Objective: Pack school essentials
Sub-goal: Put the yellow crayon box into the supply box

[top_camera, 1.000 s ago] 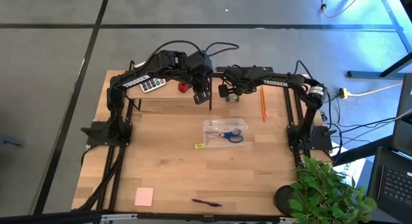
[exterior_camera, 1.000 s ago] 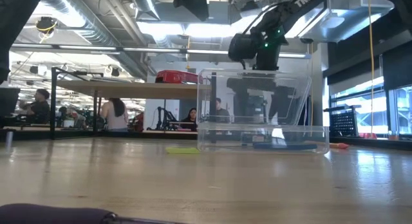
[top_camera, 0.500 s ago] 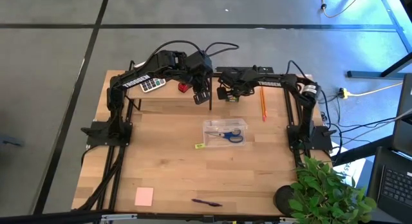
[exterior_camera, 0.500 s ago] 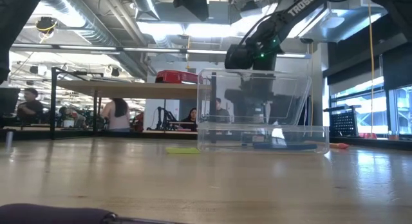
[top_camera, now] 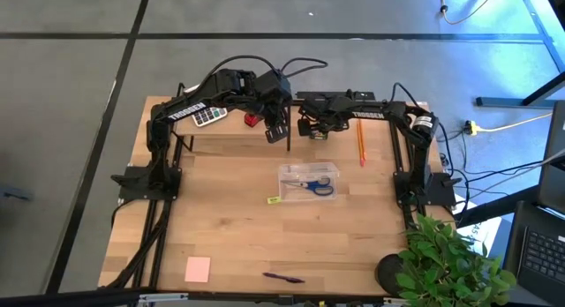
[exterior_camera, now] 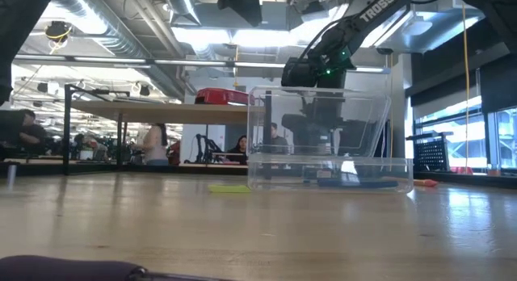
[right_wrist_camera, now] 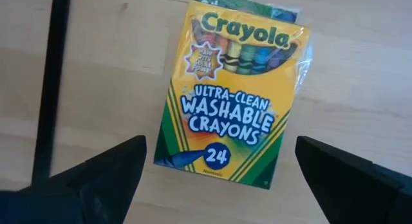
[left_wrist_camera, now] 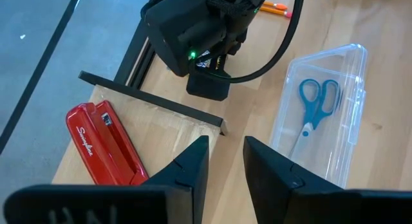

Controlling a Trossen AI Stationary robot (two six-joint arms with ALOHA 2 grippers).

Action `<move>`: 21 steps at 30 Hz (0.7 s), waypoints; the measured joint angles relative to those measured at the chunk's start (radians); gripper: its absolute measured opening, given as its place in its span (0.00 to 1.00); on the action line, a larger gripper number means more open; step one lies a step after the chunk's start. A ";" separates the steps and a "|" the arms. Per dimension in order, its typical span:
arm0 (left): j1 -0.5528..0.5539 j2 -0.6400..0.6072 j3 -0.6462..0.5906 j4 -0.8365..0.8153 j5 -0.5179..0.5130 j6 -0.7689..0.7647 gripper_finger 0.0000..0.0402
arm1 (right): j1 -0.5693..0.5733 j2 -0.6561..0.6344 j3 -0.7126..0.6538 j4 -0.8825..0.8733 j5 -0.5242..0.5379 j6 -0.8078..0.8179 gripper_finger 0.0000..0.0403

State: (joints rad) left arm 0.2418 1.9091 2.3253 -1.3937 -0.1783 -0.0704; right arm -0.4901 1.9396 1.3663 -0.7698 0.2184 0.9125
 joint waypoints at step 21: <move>0.000 0.000 0.000 0.000 0.000 0.000 0.22 | -0.005 0.000 0.000 0.014 0.051 0.055 0.99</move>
State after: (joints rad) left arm 0.2420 1.9091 2.3254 -1.3937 -0.1783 -0.0704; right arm -0.4950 1.9392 1.3663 -0.7563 0.2695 0.9680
